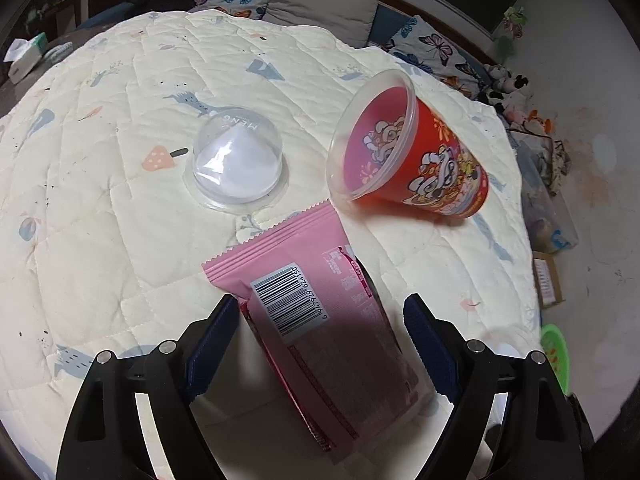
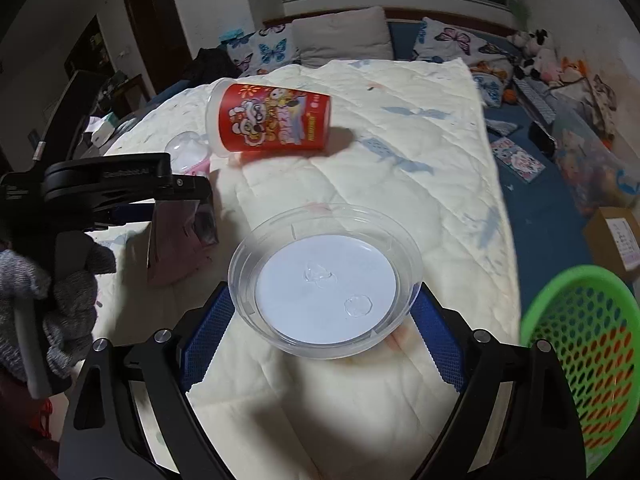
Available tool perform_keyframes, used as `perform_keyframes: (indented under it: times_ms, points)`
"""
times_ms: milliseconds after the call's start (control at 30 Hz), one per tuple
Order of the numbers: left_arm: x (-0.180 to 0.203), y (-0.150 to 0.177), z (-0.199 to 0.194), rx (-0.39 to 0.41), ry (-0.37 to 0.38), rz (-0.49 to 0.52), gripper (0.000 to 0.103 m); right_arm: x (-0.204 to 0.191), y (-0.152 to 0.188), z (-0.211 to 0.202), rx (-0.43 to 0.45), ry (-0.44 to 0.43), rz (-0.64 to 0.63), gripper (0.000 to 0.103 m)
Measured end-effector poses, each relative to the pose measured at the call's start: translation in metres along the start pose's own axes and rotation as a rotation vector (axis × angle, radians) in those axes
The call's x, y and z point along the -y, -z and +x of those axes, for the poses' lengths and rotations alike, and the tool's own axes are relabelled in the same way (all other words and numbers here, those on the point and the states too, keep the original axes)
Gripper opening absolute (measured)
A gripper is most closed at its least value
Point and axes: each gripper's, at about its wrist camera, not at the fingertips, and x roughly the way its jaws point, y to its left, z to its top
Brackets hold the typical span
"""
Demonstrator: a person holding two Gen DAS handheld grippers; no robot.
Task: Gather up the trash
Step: 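Grasp the clear round dish with the right gripper while left gripper grasps pink wrapper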
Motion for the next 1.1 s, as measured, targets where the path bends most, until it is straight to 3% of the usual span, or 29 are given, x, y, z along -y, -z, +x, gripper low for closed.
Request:
perform_keyframes:
  times_ms: [200, 367, 567, 833, 1100]
  points:
    - [0.001, 0.000, 0.003, 0.019, -0.043, -0.005, 0.081, 0.006, 0.009, -0.002, -0.013, 0.006, 0.025, 0.087]
    - [0.011, 0.003, 0.009, 0.034, -0.122, 0.028, 0.080, 0.005, 0.013, -0.002, -0.020, 0.003, 0.033, 0.087]
    - [0.009, 0.005, 0.006, 0.067, -0.160, 0.042, 0.068, 0.004, 0.015, -0.003, -0.029, 0.013, 0.031, 0.087]
    - [-0.012, 0.009, -0.006, 0.088, -0.074, 0.016, 0.049, 0.004, 0.019, -0.012, -0.014, 0.012, 0.056, 0.087]
    - [-0.031, 0.015, -0.019, 0.087, 0.067, 0.014, 0.045, 0.000, 0.021, -0.018, -0.006, 0.014, 0.067, 0.087]
